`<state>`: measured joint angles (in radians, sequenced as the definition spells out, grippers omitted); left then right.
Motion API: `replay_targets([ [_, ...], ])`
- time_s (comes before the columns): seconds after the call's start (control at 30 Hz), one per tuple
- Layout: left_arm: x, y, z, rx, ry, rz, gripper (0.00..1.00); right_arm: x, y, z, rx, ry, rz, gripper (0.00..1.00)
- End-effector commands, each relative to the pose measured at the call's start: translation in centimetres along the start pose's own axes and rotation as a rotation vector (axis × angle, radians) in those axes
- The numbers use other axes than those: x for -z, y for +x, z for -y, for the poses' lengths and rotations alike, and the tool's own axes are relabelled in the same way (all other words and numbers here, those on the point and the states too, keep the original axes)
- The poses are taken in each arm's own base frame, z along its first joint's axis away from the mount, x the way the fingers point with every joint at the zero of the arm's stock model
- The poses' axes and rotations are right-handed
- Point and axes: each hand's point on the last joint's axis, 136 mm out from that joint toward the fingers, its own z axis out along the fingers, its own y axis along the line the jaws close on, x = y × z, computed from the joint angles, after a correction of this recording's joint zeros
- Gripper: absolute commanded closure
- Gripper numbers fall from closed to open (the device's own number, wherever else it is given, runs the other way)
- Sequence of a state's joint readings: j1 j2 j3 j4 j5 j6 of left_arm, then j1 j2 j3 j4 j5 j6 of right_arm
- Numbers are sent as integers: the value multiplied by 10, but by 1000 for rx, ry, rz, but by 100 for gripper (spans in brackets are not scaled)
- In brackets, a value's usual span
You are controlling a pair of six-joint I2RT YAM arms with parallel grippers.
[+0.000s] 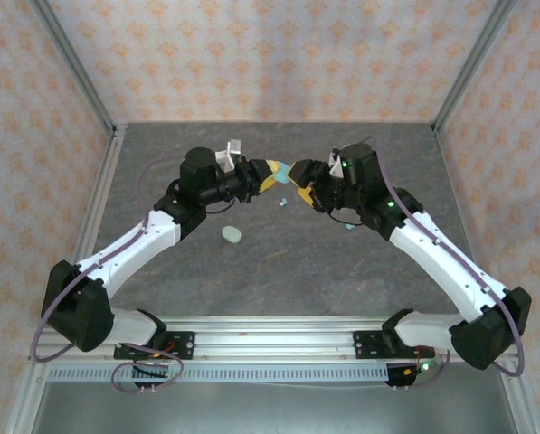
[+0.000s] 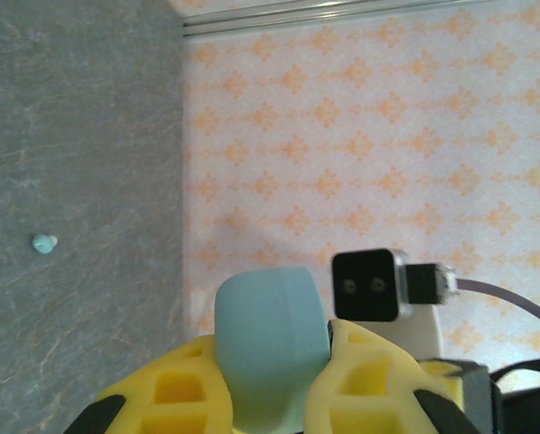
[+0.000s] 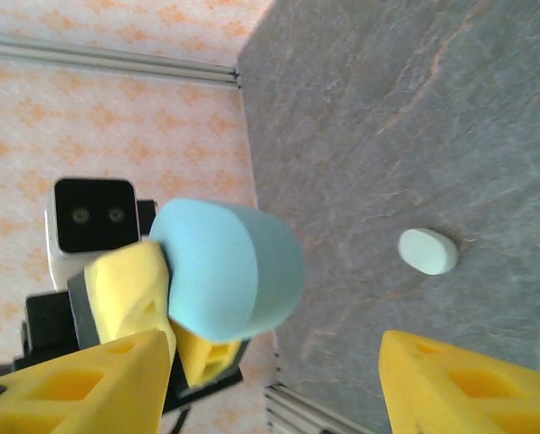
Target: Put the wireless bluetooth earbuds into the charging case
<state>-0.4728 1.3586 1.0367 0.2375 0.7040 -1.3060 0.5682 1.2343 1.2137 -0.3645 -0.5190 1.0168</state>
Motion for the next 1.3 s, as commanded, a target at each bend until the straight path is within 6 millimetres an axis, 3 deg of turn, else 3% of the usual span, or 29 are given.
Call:
replay_targets([
  [0.0, 8, 0, 27, -10, 90, 38, 97, 0, -10, -26, -79, -110, 26, 38],
  [0.13, 8, 0, 28, 8, 102, 40, 97, -10, -18, -26, -157, -172, 34, 42],
  [0.4, 12, -1, 27, 29, 103, 70, 96, -19, -25, -47, -215, -285, 6, 54],
  [0.8, 11, -13, 15, 93, 104, 143, 97, -21, -20, -46, -227, -301, -2, 58],
  [1.27, 11, -18, 7, 127, 98, 176, 97, -25, -10, -60, -202, -341, -40, 60],
])
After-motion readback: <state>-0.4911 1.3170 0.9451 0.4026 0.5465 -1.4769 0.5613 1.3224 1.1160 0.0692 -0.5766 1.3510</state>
